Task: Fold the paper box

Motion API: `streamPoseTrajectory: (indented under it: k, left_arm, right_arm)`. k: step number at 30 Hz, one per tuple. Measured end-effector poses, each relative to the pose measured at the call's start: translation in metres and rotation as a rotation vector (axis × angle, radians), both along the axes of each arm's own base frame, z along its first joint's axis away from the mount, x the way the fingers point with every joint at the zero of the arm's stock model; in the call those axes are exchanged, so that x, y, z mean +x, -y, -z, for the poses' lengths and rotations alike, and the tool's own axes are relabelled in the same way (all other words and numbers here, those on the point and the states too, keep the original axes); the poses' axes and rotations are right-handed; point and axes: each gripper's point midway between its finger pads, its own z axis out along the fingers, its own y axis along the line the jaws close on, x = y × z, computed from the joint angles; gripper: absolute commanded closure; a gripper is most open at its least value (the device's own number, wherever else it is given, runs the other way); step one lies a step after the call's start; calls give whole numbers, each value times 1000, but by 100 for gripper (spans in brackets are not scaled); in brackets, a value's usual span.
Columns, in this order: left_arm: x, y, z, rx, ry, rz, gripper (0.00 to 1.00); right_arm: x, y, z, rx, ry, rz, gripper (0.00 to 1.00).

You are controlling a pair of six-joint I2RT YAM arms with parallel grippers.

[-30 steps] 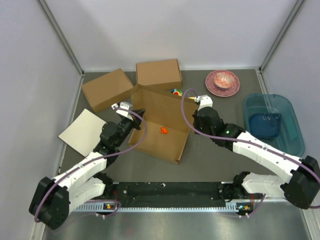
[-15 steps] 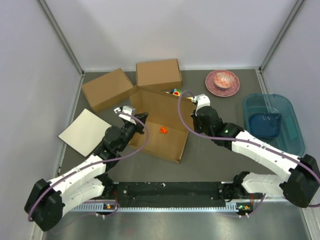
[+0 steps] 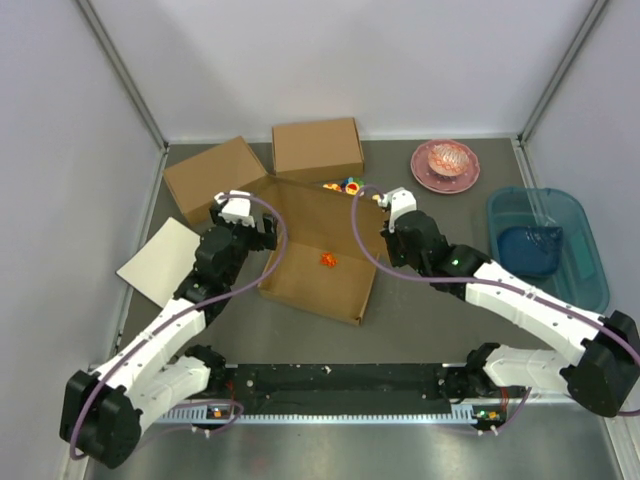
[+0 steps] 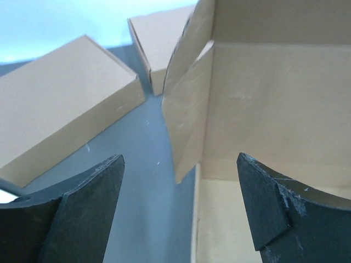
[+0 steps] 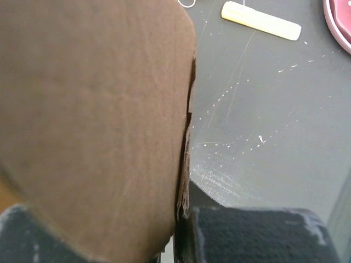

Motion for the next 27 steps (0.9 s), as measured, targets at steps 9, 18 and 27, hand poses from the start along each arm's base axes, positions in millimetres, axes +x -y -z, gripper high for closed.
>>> streamPoseTrajectory:
  k: [9, 18, 27]
  left_arm:
    - [7, -3, 54, 145, -162, 82, 14]
    - [35, 12, 61, 130, -160, 196, 20]
    - [48, 26, 50, 106, -112, 289, 57]
  right_arm:
    - [-3, -2, -1, -9, -1, -36, 100]
    - [-6, -6, 1, -5, -12, -65, 100]
    - [-8, -6, 0, -10, -12, -88, 100]
